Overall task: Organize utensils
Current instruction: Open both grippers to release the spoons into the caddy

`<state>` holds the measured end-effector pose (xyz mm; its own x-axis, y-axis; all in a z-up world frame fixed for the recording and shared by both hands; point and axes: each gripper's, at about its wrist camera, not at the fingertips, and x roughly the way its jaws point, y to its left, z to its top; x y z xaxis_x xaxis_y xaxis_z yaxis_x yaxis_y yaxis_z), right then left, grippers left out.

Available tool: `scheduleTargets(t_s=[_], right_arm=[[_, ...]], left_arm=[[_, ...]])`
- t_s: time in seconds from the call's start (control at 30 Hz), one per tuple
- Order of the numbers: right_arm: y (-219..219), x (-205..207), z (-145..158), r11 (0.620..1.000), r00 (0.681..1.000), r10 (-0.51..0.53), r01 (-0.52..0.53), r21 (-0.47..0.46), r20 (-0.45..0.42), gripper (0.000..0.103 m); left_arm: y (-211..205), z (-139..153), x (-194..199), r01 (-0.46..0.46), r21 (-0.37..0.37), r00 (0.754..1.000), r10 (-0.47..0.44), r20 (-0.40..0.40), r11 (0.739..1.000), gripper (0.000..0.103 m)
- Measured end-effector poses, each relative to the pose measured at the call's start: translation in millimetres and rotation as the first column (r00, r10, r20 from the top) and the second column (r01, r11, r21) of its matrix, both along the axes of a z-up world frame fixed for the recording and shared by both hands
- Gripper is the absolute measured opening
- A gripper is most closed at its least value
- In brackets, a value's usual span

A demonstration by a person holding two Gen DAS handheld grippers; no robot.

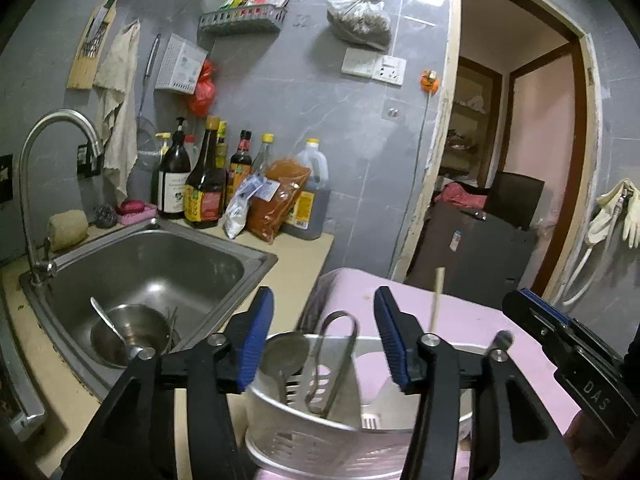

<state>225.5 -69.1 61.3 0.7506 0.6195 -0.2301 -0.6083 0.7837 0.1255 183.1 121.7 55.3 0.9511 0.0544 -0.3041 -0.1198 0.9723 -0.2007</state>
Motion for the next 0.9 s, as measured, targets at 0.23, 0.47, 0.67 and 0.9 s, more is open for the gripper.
scheduleTargets(t_s=[0.23, 0.47, 0.67, 0.9], right_arm=[[-30, -14, 20, 0.996, 0.993, -0.082, 0.079, 0.046, 0.079, 0.047], [-74, -35, 37, 0.983, 0.972, -0.179, 0.170, 0.072, 0.151, 0.080], [-111, -52, 42, 0.974, 0.958, -0.227, 0.221, 0.056, 0.175, 0.103], [-143, -72, 38, 0.962, 0.942, -0.268, 0.271, 0.016, 0.203, 0.103]], left_arm=[[-18, 18, -8, 0.051, 0.003, 0.998, -0.051, 0.047, 0.999, 0.065], [-40, 33, -22, 0.097, 0.006, 0.989, -0.097, 0.111, 0.995, 0.095], [-64, 38, -32, 0.161, -0.010, 0.979, -0.159, 0.131, 0.987, 0.101], [-103, 36, -40, 0.228, 0.038, 0.965, -0.231, 0.126, 0.973, 0.101]])
